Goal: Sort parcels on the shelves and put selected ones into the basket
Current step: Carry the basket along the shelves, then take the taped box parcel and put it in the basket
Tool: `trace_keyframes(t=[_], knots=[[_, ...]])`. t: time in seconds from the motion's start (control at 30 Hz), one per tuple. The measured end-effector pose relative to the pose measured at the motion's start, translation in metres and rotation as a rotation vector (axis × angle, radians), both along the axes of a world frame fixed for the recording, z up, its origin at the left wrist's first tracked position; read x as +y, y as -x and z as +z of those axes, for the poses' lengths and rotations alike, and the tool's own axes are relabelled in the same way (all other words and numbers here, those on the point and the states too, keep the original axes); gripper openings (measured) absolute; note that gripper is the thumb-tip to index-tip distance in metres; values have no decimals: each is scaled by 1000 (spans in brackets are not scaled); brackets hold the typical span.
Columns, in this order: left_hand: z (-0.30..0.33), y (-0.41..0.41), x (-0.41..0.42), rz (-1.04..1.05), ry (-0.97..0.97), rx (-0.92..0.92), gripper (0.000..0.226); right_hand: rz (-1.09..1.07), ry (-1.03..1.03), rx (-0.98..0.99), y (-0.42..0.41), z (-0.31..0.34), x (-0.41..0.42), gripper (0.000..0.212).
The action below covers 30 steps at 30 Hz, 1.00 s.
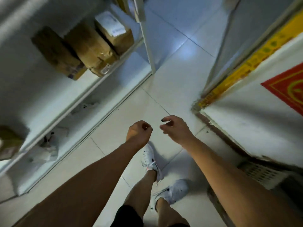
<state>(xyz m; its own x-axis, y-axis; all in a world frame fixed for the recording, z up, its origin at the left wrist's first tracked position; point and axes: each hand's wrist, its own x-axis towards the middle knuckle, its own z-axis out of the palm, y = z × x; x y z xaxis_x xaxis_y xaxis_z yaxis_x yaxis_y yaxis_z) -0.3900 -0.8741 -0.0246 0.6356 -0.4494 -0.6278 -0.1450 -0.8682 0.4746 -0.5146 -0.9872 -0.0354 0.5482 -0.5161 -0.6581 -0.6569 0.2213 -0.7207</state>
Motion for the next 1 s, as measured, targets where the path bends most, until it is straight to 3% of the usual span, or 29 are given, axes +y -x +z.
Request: trace_keyframes(t=[0.3, 0.53, 0.73, 0.87, 1.0], knots=[[2, -121, 40, 541, 177, -136, 17, 297, 47, -36, -150, -2, 17, 25], [0, -227, 70, 680, 215, -204, 14, 304, -21, -79, -260, -14, 48, 24], [-39, -242, 70, 747, 272, -296, 15, 342, -39, -77, -312, -53, 56, 24], [-59, -263, 52, 760, 373, -459, 44, 298, -29, -84, -329, -74, 51, 16], [-79, -295, 22, 829, 387, -607, 94, 259, -23, -113, -331, -96, 49, 17]])
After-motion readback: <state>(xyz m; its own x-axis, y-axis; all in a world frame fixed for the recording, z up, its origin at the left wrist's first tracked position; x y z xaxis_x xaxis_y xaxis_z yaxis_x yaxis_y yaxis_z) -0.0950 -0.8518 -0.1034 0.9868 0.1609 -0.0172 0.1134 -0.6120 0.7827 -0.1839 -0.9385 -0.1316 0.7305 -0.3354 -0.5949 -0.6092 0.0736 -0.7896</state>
